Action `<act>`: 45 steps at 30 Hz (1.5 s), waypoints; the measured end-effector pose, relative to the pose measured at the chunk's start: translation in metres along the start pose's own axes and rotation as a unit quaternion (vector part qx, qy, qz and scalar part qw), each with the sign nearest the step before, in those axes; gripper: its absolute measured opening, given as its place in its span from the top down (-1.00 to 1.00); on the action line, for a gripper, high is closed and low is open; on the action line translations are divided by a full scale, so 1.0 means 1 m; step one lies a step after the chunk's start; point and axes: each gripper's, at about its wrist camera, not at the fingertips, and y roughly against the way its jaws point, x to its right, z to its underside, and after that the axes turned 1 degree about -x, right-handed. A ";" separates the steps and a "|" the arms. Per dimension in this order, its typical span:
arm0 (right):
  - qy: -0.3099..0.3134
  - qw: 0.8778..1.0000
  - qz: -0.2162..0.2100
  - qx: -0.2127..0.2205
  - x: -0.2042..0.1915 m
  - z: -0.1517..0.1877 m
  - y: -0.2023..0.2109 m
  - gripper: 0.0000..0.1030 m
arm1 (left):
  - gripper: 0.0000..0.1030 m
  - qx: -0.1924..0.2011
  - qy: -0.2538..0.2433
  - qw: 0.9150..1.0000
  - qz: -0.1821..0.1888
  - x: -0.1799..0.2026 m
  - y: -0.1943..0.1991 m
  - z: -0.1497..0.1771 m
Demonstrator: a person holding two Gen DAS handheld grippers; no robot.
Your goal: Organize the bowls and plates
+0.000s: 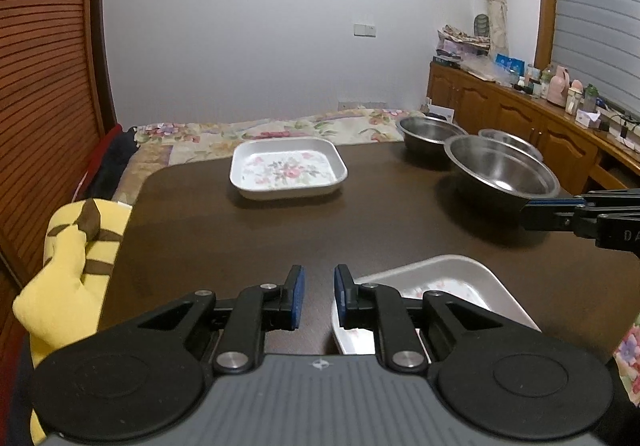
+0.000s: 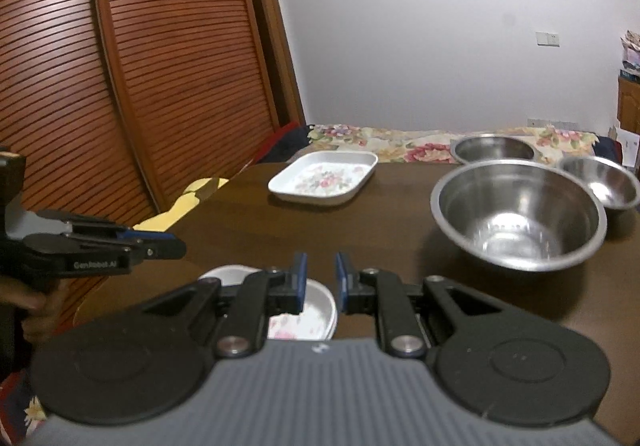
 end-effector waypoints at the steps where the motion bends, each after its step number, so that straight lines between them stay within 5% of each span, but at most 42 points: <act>1: 0.004 1.000 -0.001 -0.002 0.001 -0.004 -0.003 0.66 | 0.67 0.001 0.001 1.000 0.000 -0.003 -0.001 -0.003; 16: 0.039 0.998 -0.029 -0.036 -0.004 -0.061 -0.063 0.66 | 0.38 -0.002 0.021 1.000 -0.007 -0.040 -0.042 -0.054; 26: -0.001 0.997 -0.021 -0.077 0.013 -0.089 -0.124 0.53 | 0.18 0.004 0.024 1.000 -0.007 -0.058 -0.089 -0.088; 29: -0.018 0.996 -0.012 -0.084 0.019 -0.094 -0.140 0.20 | 0.15 -0.005 0.024 1.000 -0.012 -0.065 -0.108 -0.093; 45: -0.012 0.988 0.034 -0.151 0.024 -0.093 -0.204 0.20 | 0.19 -0.041 0.054 0.998 -0.012 -0.105 -0.173 -0.090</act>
